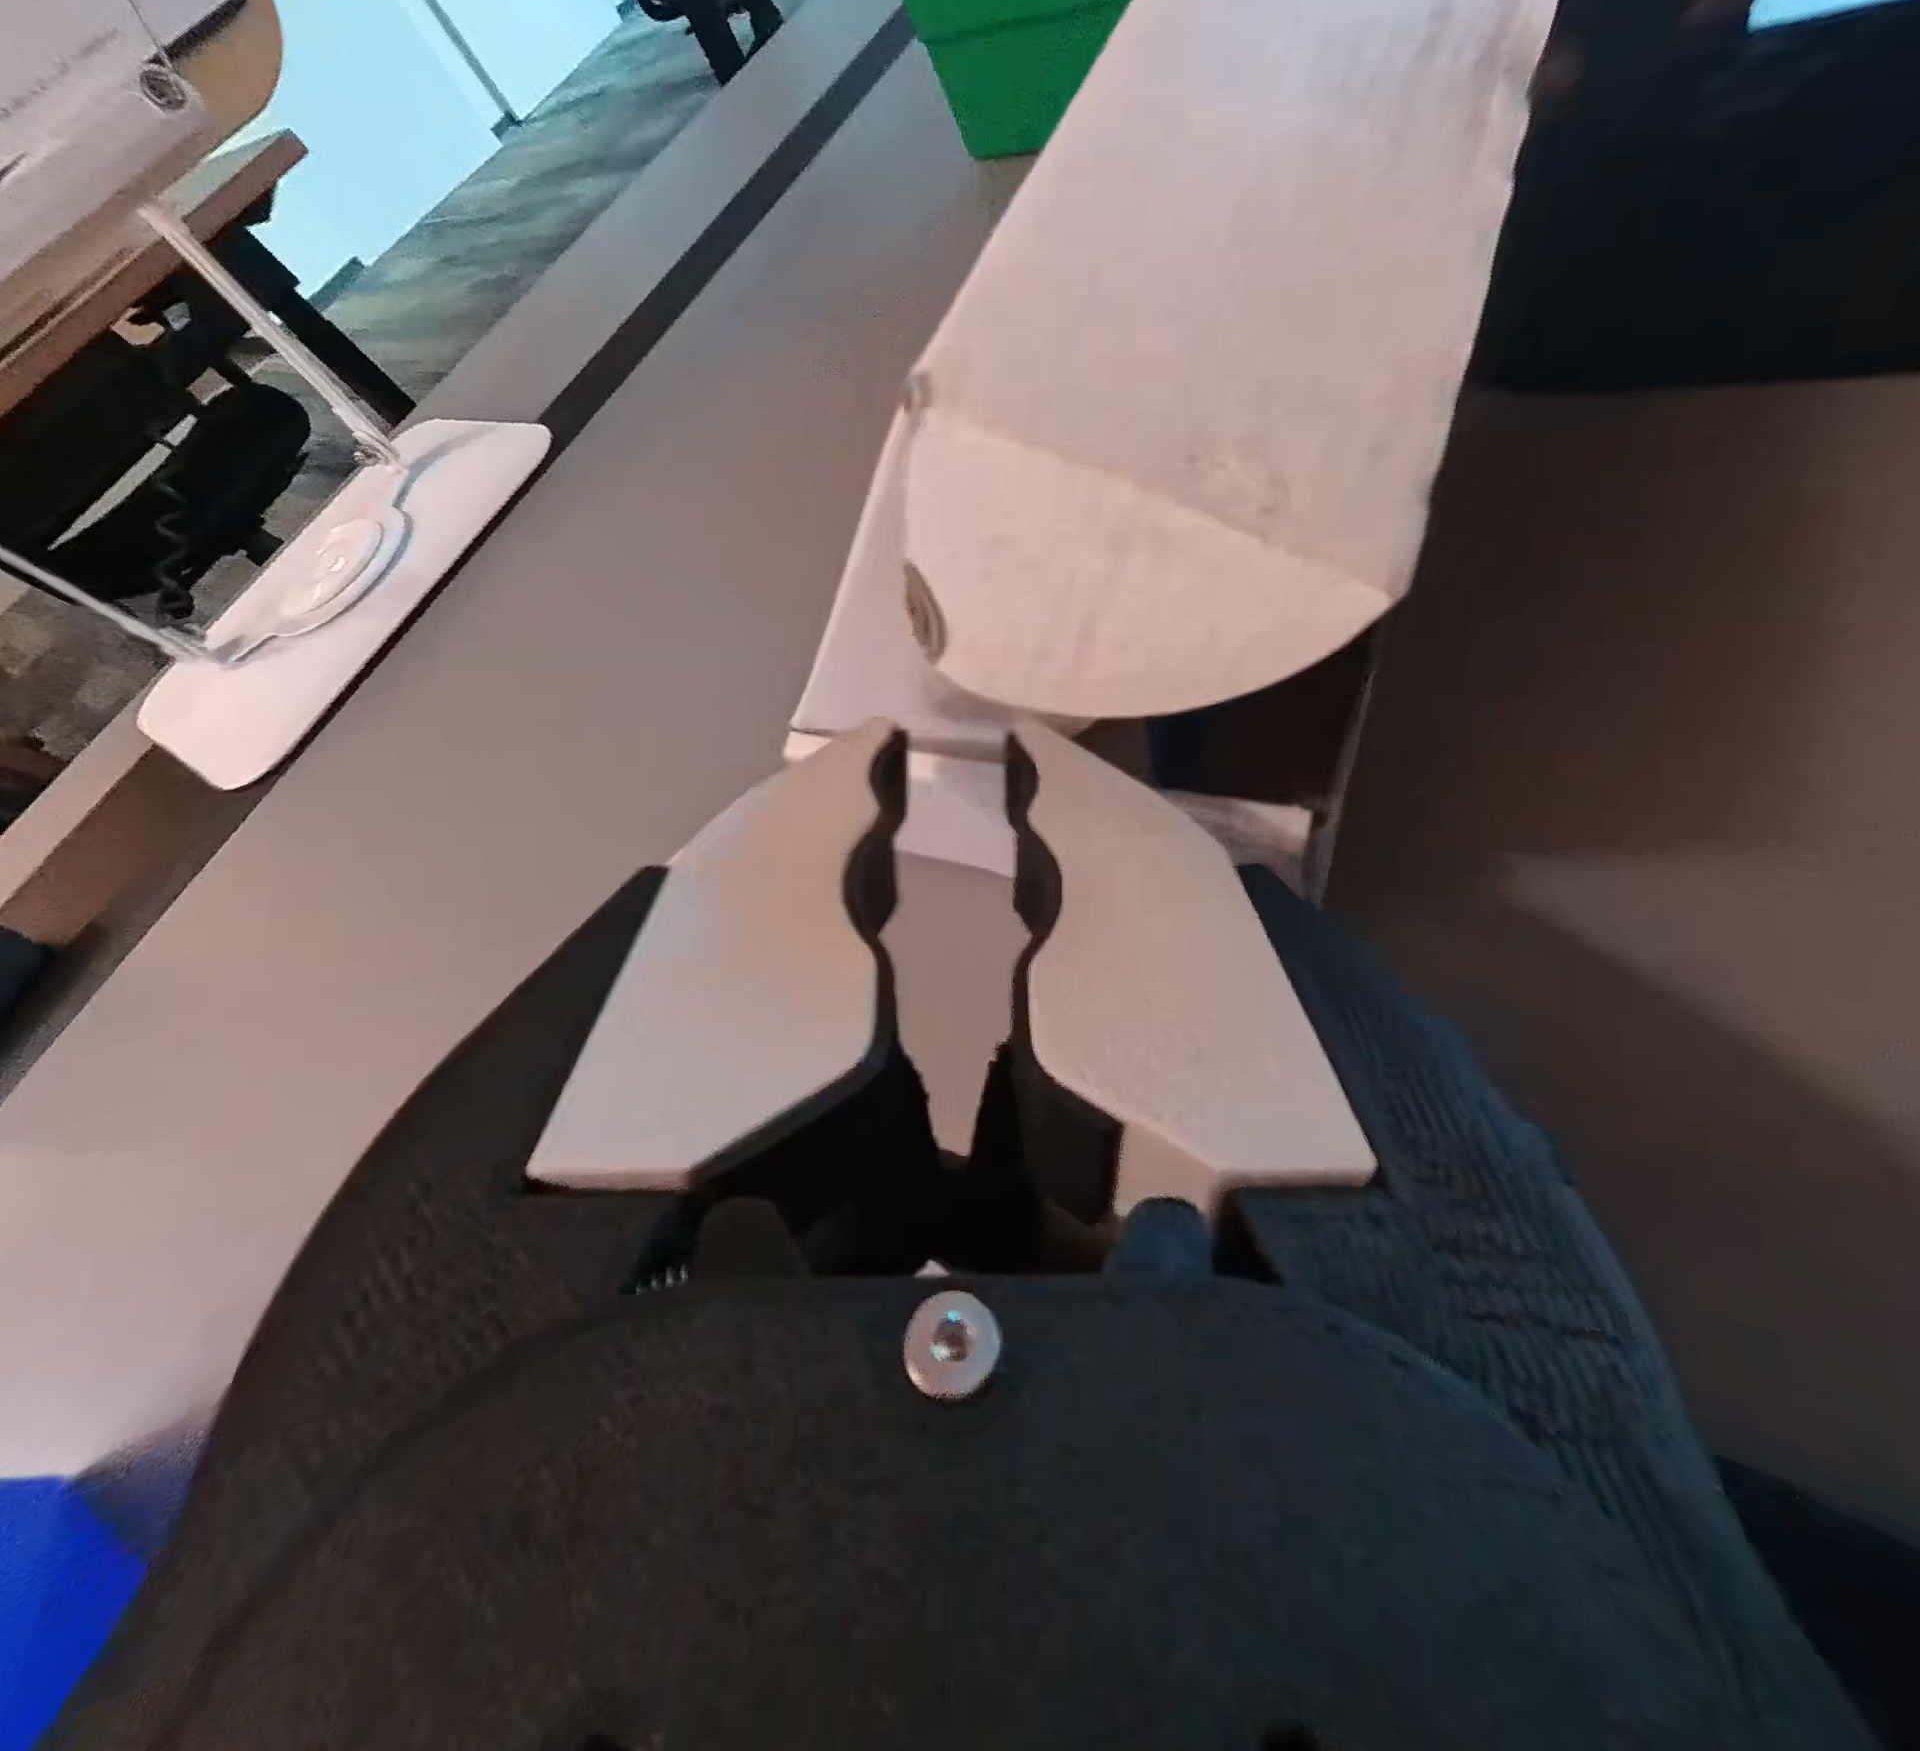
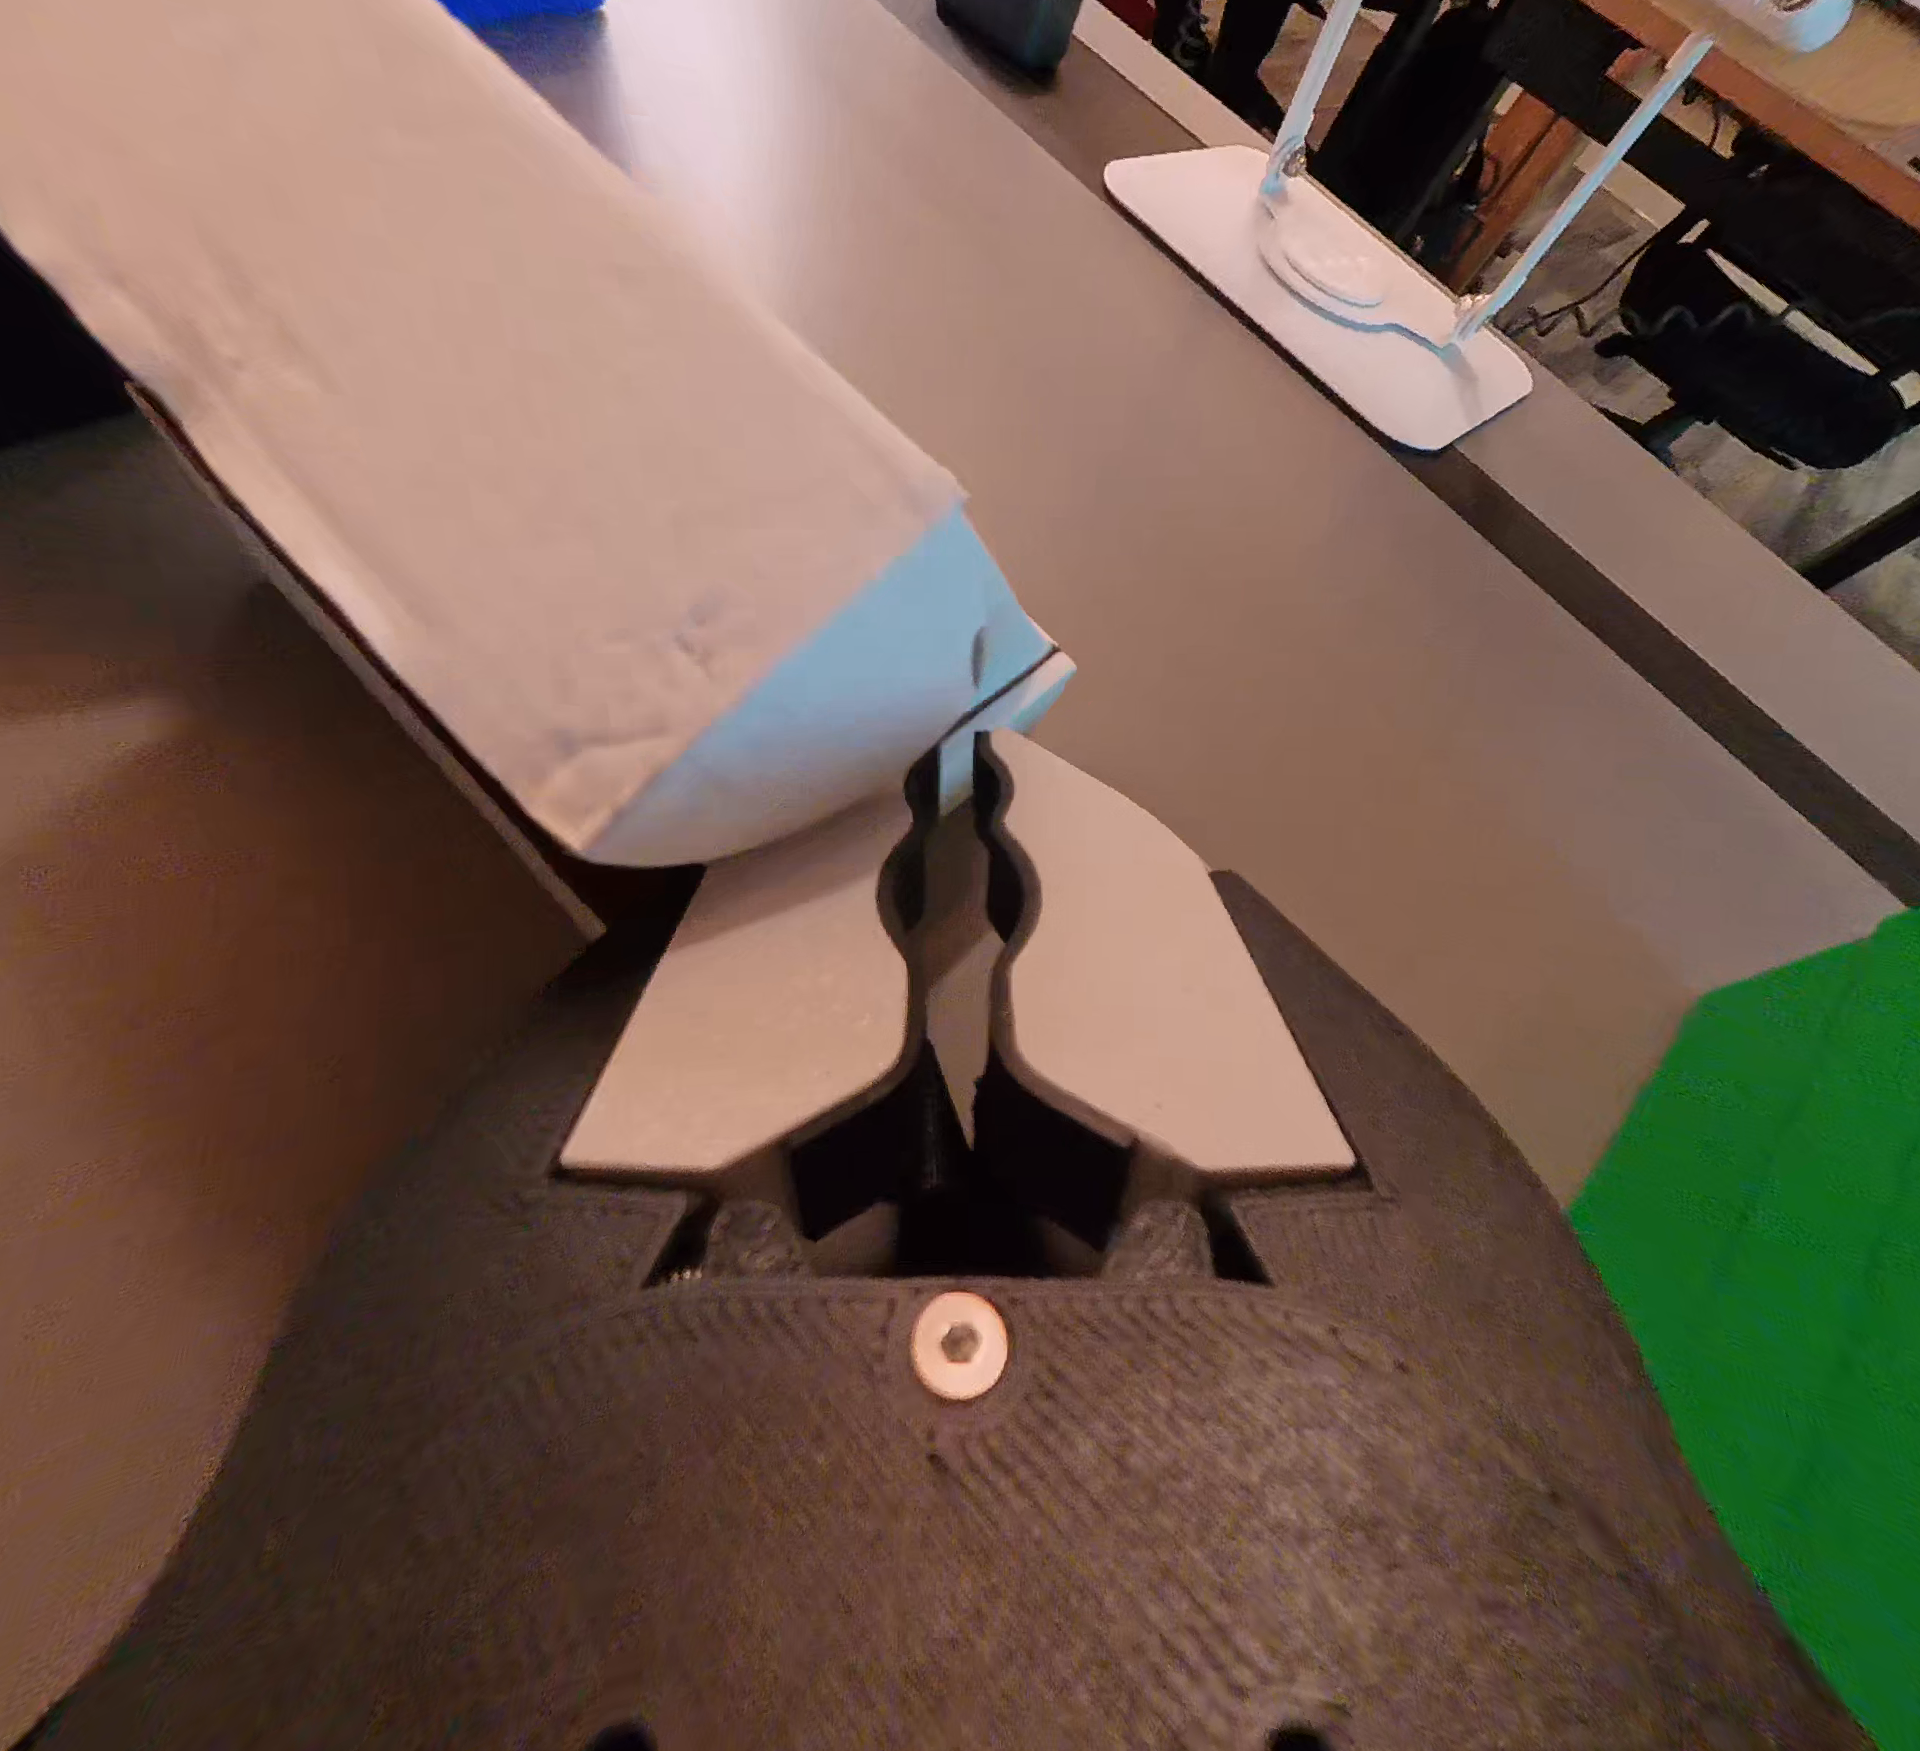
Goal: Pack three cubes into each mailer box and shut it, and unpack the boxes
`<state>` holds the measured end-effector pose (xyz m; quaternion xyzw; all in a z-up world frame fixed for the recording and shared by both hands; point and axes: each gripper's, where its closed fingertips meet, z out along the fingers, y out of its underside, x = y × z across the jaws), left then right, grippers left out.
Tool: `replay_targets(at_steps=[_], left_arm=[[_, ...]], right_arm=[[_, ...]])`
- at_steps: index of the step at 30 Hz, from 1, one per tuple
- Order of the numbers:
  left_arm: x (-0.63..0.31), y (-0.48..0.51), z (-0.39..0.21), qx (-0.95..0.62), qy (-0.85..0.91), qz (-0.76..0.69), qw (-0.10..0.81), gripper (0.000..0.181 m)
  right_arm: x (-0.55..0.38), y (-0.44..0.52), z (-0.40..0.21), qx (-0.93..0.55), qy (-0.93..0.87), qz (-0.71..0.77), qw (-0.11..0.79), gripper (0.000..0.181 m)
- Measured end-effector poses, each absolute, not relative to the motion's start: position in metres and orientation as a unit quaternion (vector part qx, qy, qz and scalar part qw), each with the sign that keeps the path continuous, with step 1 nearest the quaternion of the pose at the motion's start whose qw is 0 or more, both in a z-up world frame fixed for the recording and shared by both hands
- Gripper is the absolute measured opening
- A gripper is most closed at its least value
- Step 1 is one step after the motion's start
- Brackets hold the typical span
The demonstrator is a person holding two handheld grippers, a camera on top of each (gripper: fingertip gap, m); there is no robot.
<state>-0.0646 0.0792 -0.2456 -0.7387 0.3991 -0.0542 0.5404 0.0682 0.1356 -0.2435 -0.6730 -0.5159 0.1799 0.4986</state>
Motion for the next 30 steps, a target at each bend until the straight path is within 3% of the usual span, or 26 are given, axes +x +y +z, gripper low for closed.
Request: replay_targets(at_steps=[3, 6, 8, 10, 14, 23, 25, 27, 29, 30], left_arm=[[-0.069, 0.071, -0.236, -0.706, 0.432, -0.057, 0.559, 0.047], [-0.059, 0.058, -0.215, -0.653, 0.452, -0.081, 0.602, 0.063], [-0.054, 0.052, -0.203, -0.614, 0.467, -0.067, 0.632, 0.069], [-0.051, 0.051, -0.198, -0.588, 0.477, -0.041, 0.651, 0.070], [-0.051, 0.051, -0.193, -0.566, 0.485, -0.008, 0.667, 0.065], [-0.051, 0.050, -0.188, -0.542, 0.496, 0.023, 0.677, 0.045], [-0.049, 0.047, -0.185, -0.537, 0.495, 0.017, 0.683, 0.034], [-0.049, 0.044, -0.181, -0.533, 0.492, 0.010, 0.689, 0.024], [-0.049, 0.041, -0.178, -0.538, 0.487, -0.001, 0.688, 0.020], [-0.048, 0.039, -0.177, -0.542, 0.483, -0.011, 0.688, 0.018]], right_arm=[[0.072, 0.133, -0.234, -0.648, -0.530, 0.182, 0.516, 0.015], [0.075, 0.124, -0.221, -0.586, -0.571, 0.167, 0.550, 0.033], [0.075, 0.113, -0.214, -0.529, -0.605, 0.146, 0.577, 0.056], [0.074, 0.106, -0.210, -0.481, -0.627, 0.109, 0.604, 0.061], [0.075, 0.099, -0.215, -0.453, -0.654, 0.072, 0.601, 0.068], [0.083, 0.052, -0.194, -0.412, -0.648, 0.204, 0.607, 0.082], [0.074, 0.048, -0.205, -0.397, -0.662, 0.163, 0.614, 0.082], [0.068, 0.050, -0.207, -0.375, -0.664, 0.117, 0.636, 0.072], [0.068, 0.058, -0.193, -0.374, -0.634, 0.099, 0.669, 0.044], [0.069, 0.058, -0.189, -0.373, -0.628, 0.110, 0.674, 0.038]])
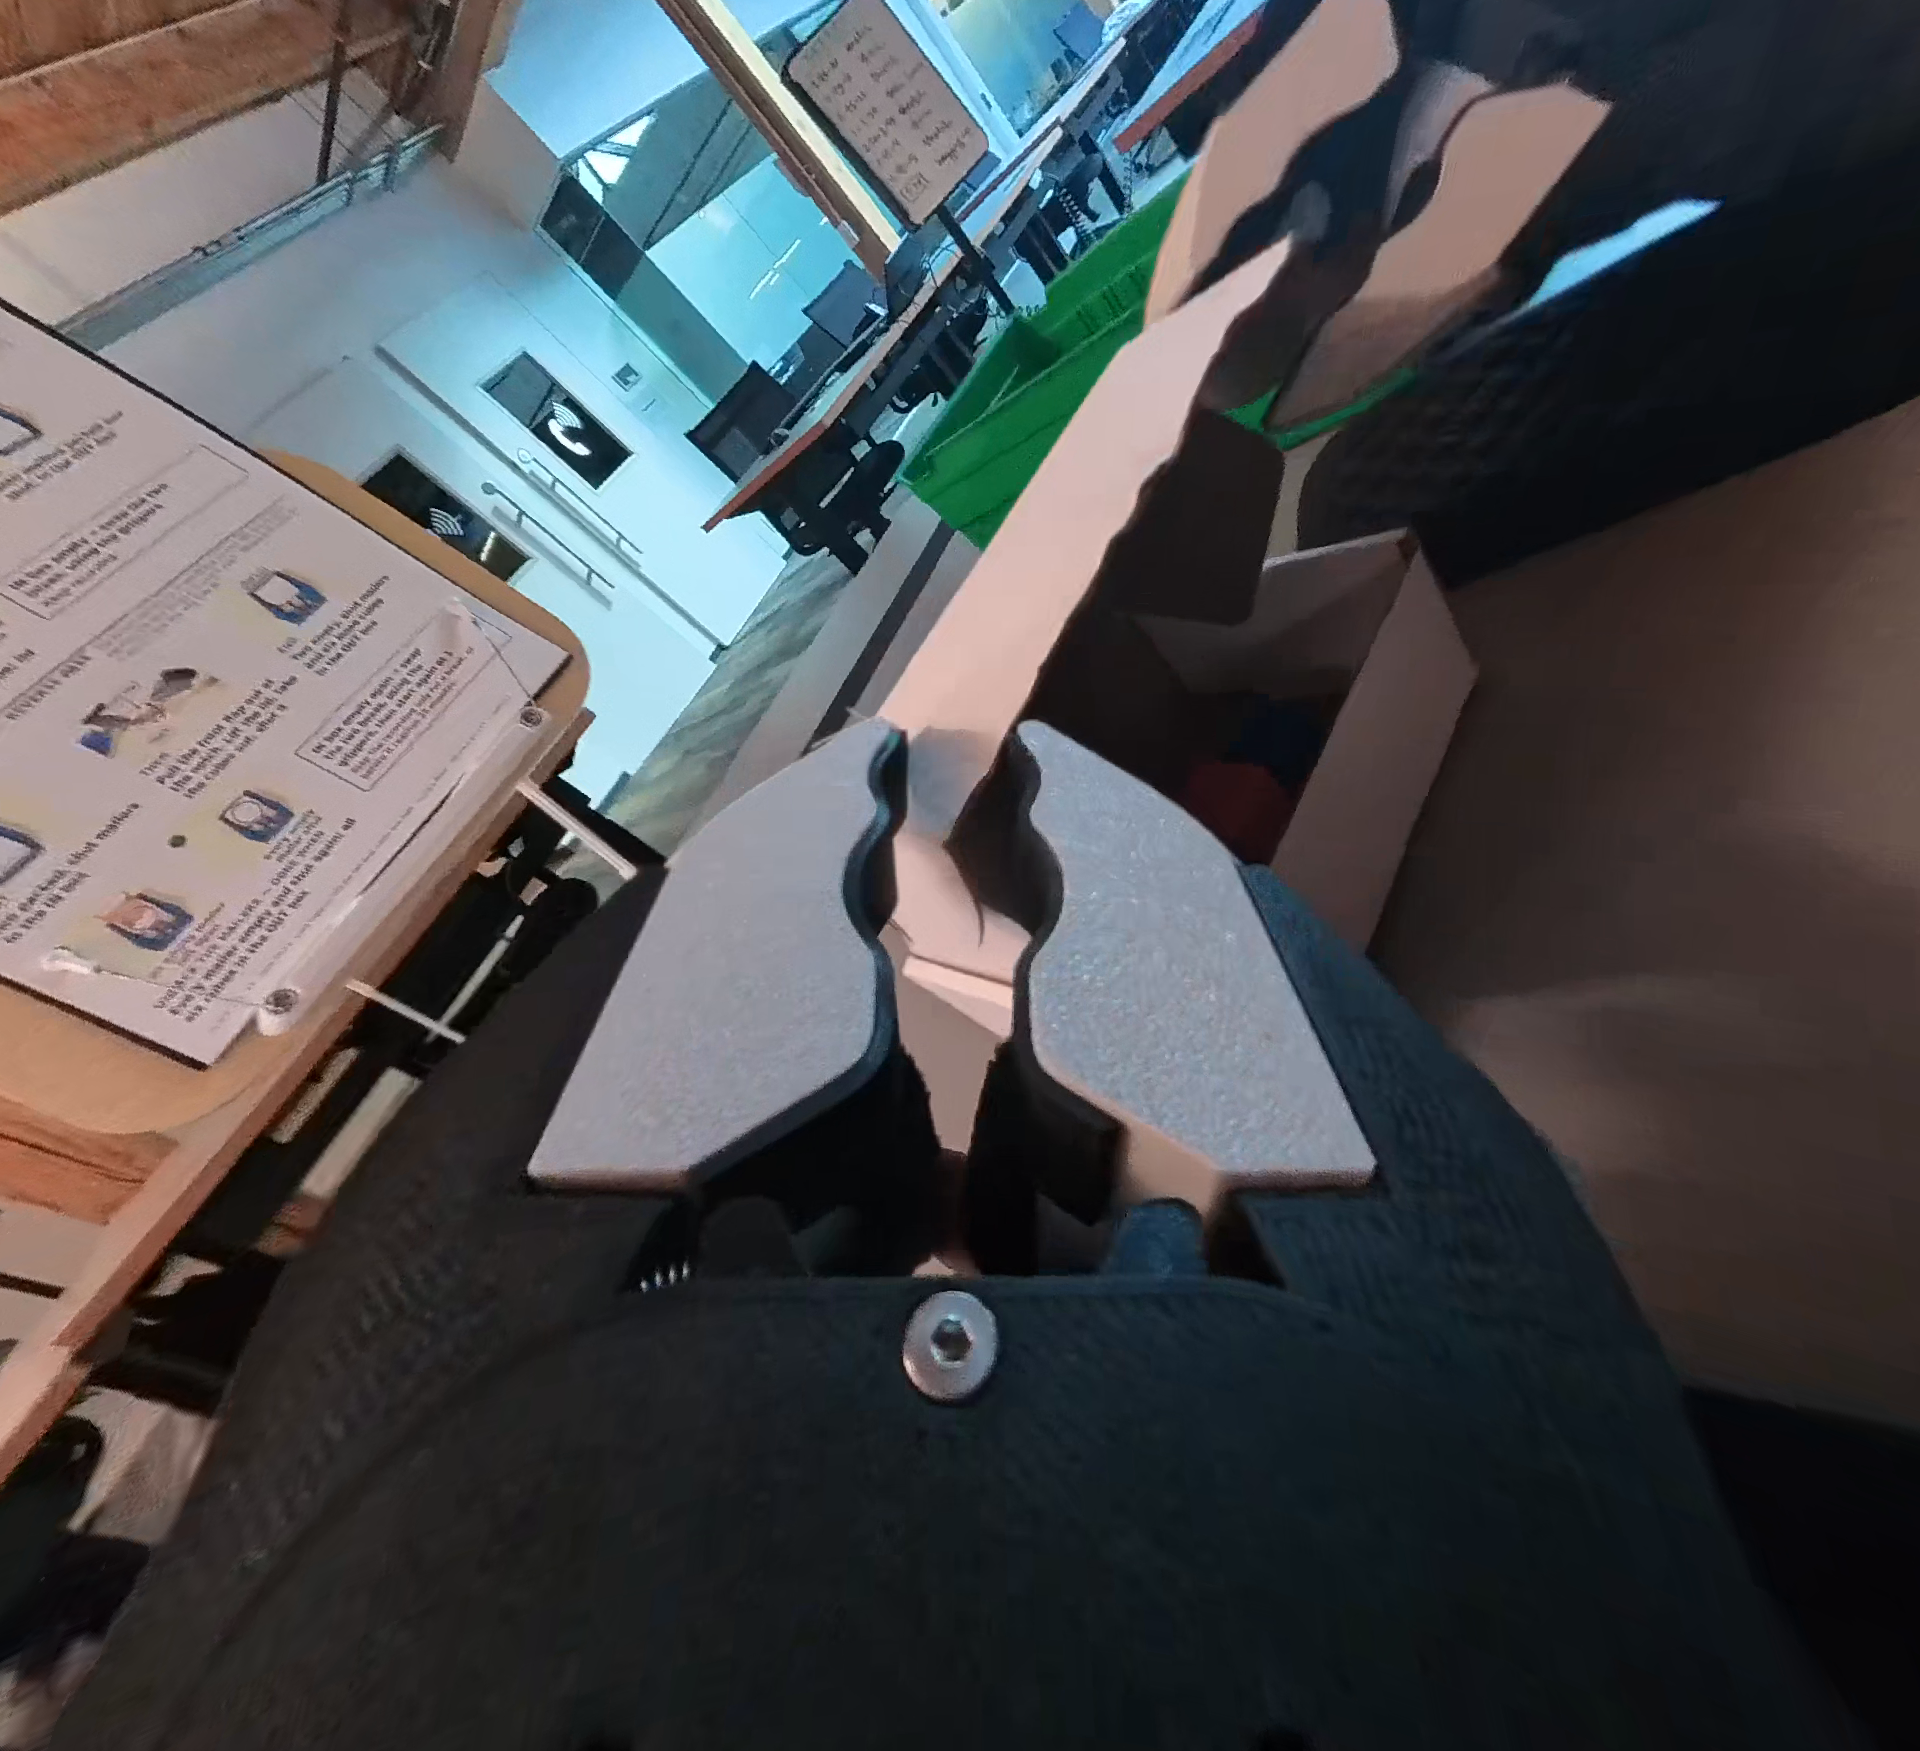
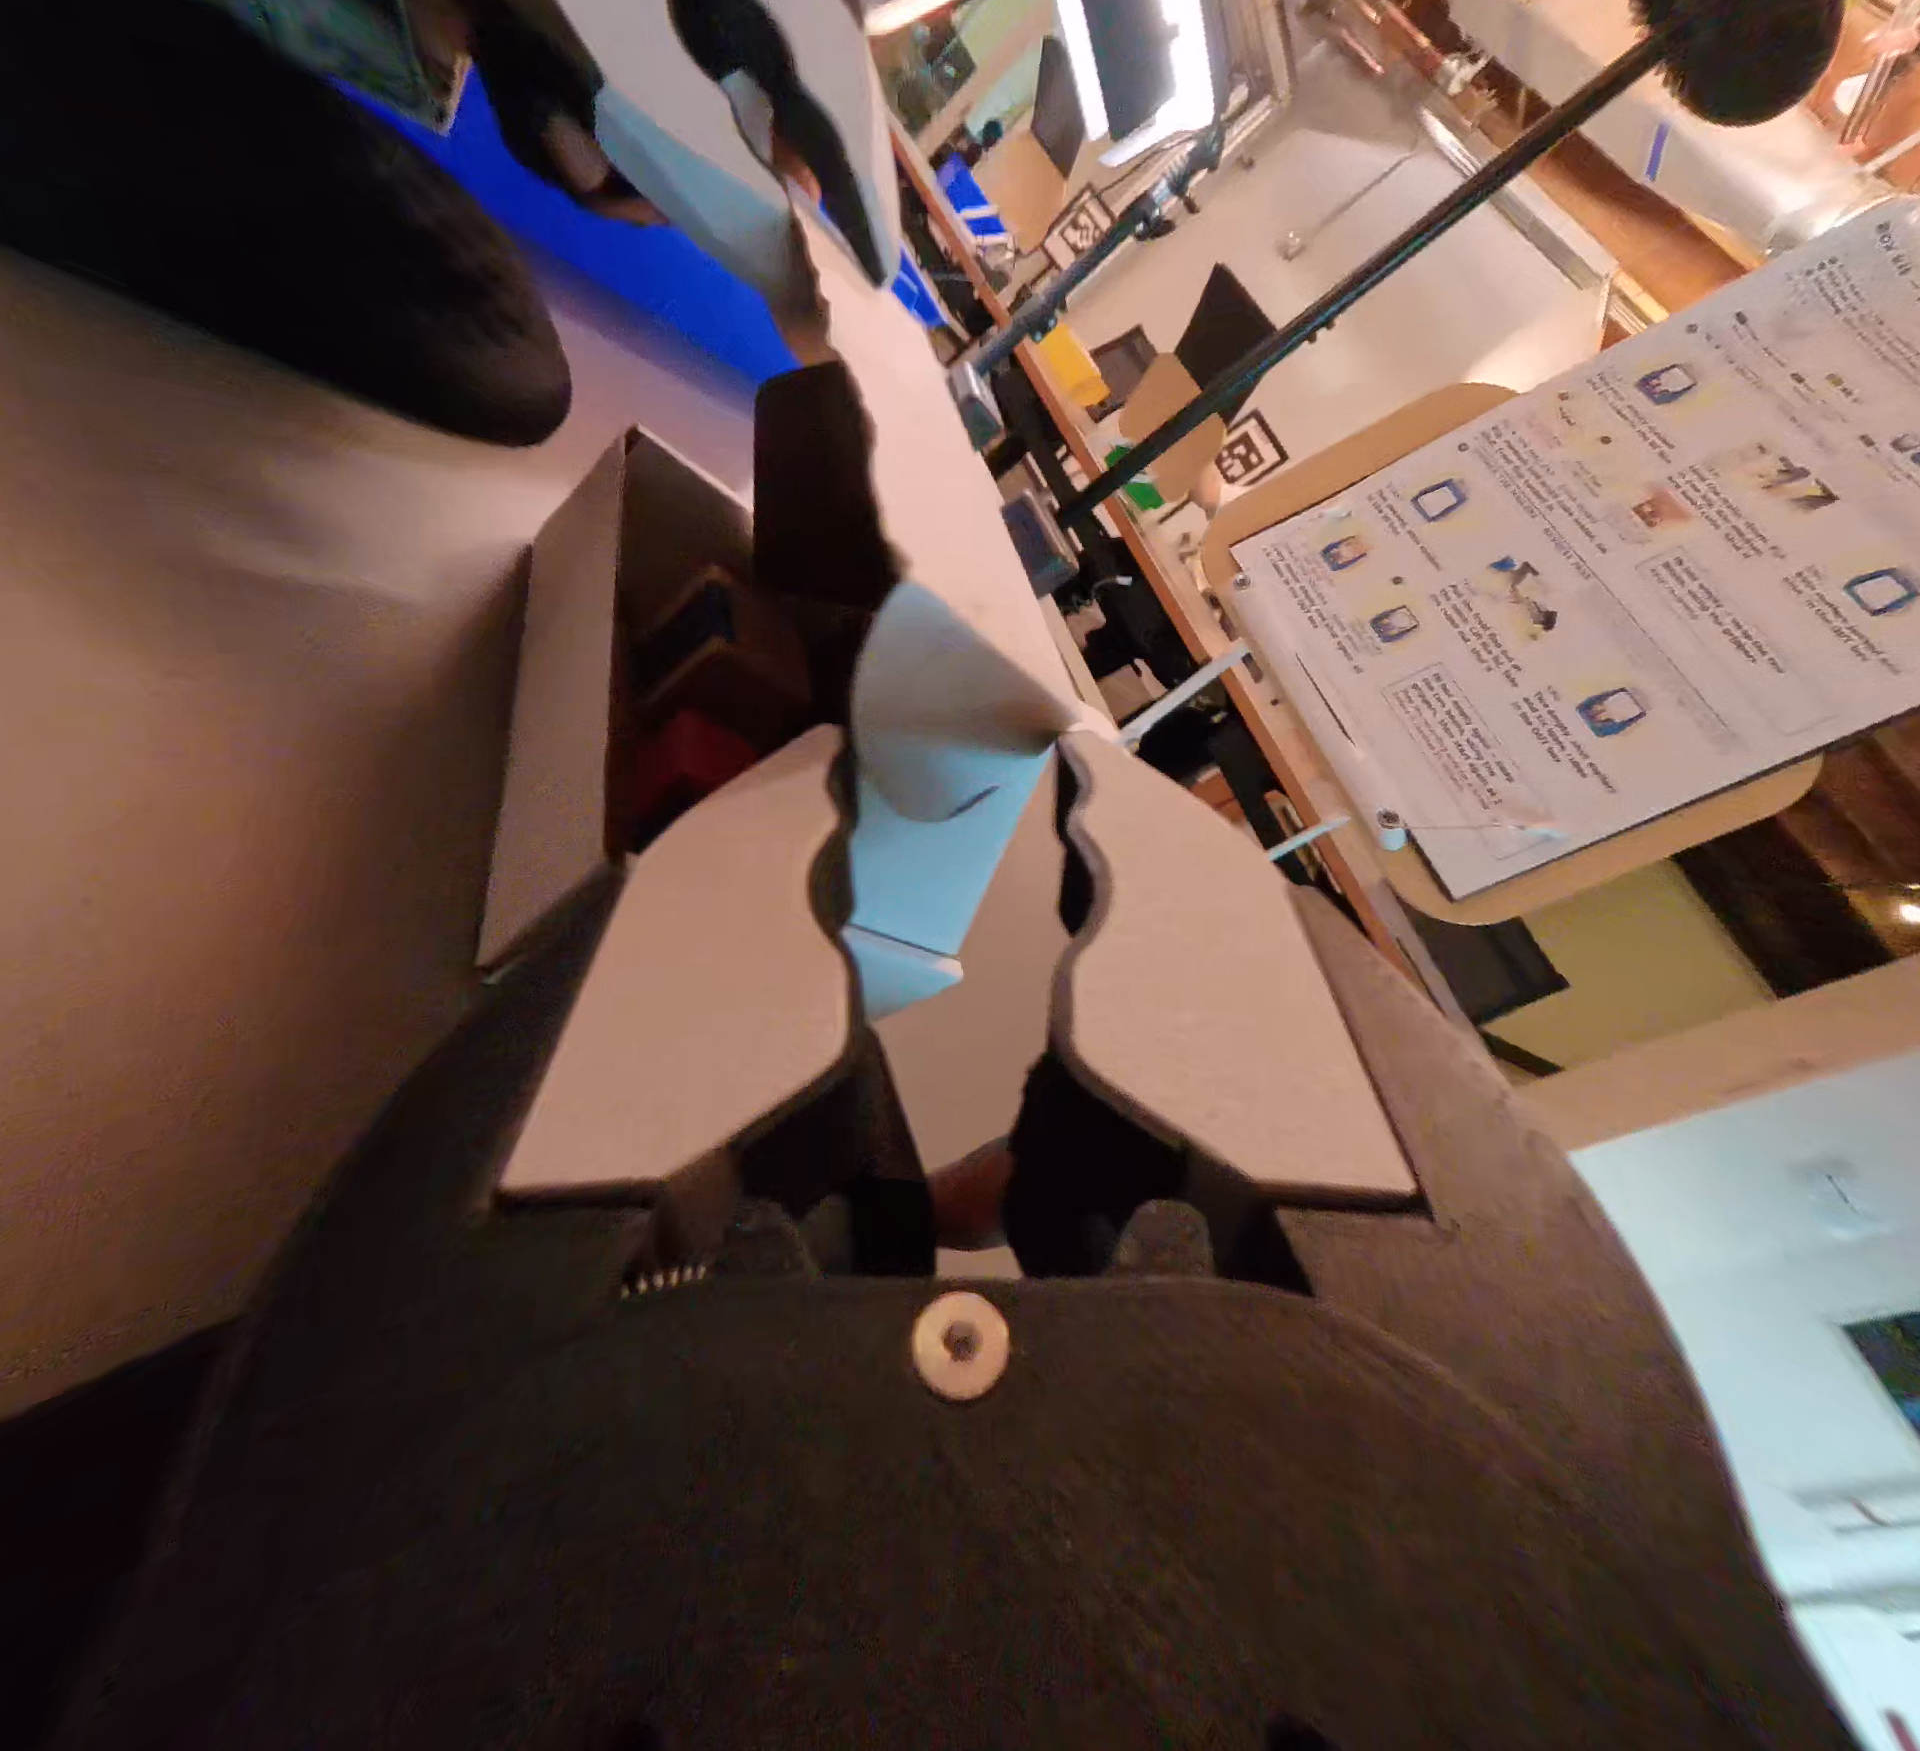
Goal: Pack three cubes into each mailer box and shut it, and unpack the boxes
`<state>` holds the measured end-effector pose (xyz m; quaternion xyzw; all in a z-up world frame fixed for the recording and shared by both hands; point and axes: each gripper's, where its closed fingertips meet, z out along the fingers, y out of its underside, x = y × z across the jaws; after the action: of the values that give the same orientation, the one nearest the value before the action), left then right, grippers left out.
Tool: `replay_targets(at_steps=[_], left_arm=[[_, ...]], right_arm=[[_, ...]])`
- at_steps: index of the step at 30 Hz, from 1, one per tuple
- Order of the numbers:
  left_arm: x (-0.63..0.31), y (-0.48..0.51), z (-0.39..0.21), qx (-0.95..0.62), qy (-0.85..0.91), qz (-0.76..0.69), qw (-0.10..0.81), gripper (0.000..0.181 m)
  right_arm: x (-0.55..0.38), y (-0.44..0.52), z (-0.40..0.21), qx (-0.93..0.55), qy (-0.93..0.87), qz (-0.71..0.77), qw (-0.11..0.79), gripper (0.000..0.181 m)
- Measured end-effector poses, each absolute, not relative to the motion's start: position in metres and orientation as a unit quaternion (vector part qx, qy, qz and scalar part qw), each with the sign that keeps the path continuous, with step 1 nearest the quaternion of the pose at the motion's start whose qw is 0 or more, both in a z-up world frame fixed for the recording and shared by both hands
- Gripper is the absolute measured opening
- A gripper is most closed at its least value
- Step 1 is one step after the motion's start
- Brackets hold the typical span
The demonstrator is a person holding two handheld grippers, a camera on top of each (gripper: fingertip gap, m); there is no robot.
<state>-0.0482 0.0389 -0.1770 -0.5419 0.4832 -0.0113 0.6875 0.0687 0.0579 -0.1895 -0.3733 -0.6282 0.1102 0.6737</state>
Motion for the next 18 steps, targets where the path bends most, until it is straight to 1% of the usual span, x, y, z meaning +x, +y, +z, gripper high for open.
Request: replay_targets(at_steps=[3, 5, 7, 9, 12, 15, 18], left_arm=[[-0.045, 0.035, -0.177, -0.553, 0.483, -0.032, 0.678, 0.013], [-0.042, 0.031, -0.177, -0.563, 0.481, -0.054, 0.670, 0.011], [-0.037, 0.025, -0.177, -0.580, 0.477, -0.088, 0.655, 0.008], [-0.035, 0.021, -0.181, -0.605, 0.469, -0.112, 0.634, 0.006], [-0.034, 0.018, -0.191, -0.646, 0.447, -0.143, 0.602, 0.005], [-0.034, 0.017, -0.206, -0.692, 0.420, -0.162, 0.564, 0.004], [-0.034, 0.017, -0.217, -0.717, 0.397, -0.174, 0.547, 0.004]], right_arm=[[0.071, 0.061, -0.191, -0.389, -0.623, 0.124, 0.667, 0.021], [0.072, 0.064, -0.190, -0.411, -0.613, 0.143, 0.660, 0.015], [0.074, 0.065, -0.188, -0.453, -0.592, 0.204, 0.635, 0.010], [0.077, 0.068, -0.190, -0.503, -0.572, 0.265, 0.591, 0.007], [0.079, 0.070, -0.200, -0.567, -0.555, 0.313, 0.523, 0.004], [0.080, 0.066, -0.217, -0.620, -0.547, 0.319, 0.463, 0.004], [0.081, 0.064, -0.229, -0.650, -0.543, 0.309, 0.432, 0.004]])
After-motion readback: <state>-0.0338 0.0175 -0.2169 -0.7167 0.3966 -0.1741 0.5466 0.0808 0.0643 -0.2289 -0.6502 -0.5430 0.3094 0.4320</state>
